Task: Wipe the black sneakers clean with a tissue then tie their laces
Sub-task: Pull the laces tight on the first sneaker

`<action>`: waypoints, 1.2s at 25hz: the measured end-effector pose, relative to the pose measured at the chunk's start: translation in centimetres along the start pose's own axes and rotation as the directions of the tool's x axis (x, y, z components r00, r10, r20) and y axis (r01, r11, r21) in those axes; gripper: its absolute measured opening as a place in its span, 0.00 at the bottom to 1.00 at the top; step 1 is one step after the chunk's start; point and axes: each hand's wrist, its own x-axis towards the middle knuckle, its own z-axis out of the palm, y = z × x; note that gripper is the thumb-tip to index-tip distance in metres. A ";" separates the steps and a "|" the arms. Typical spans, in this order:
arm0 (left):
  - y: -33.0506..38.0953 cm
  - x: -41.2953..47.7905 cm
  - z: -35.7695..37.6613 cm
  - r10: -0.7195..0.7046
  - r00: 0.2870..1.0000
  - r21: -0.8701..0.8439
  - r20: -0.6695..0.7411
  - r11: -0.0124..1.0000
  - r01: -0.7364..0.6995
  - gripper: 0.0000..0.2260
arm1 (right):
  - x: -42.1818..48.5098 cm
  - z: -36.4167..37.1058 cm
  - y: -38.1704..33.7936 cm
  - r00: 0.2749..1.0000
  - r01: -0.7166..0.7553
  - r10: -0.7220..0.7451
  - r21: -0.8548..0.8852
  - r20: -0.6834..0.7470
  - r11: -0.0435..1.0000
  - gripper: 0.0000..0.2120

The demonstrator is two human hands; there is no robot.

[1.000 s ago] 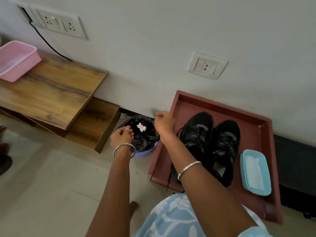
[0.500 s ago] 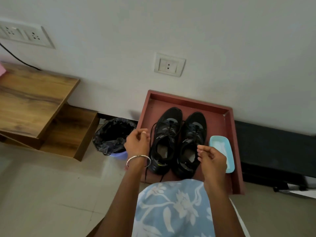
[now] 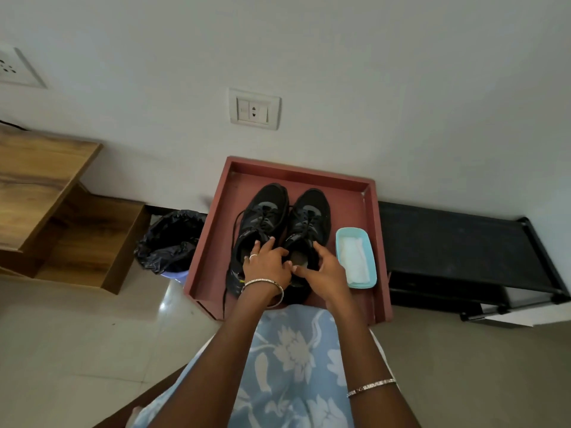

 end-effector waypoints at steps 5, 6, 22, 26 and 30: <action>0.1 1.0 0.2 -0.009 1.000 -0.022 -0.022 1.000 0.009 0.16 | 1.8 -1.3 0.4 0.999 -0.030 0.022 0.149 0.049 0.988 0.40; 0.1 1.2 0.2 -0.010 0.999 -0.037 -0.045 0.999 0.009 0.15 | 2.3 -1.5 0.4 0.998 -0.037 0.027 0.175 0.056 0.984 0.40; 2.8 4.6 -0.1 -0.224 0.757 -0.196 -0.614 0.972 0.129 0.05 | 9.8 1.3 -3.5 0.944 0.159 -0.113 0.129 -0.310 0.979 0.05; 2.6 6.0 0.9 0.002 0.952 -0.207 -0.306 0.976 -0.068 0.12 | 9.8 -0.7 -4.0 0.988 0.067 0.043 0.672 -0.146 0.738 0.01; 2.1 6.7 1.4 -0.003 0.991 -0.158 -0.134 0.987 -0.019 0.22 | 8.7 -3.8 -4.7 0.973 0.190 -0.198 0.899 -0.119 0.394 0.07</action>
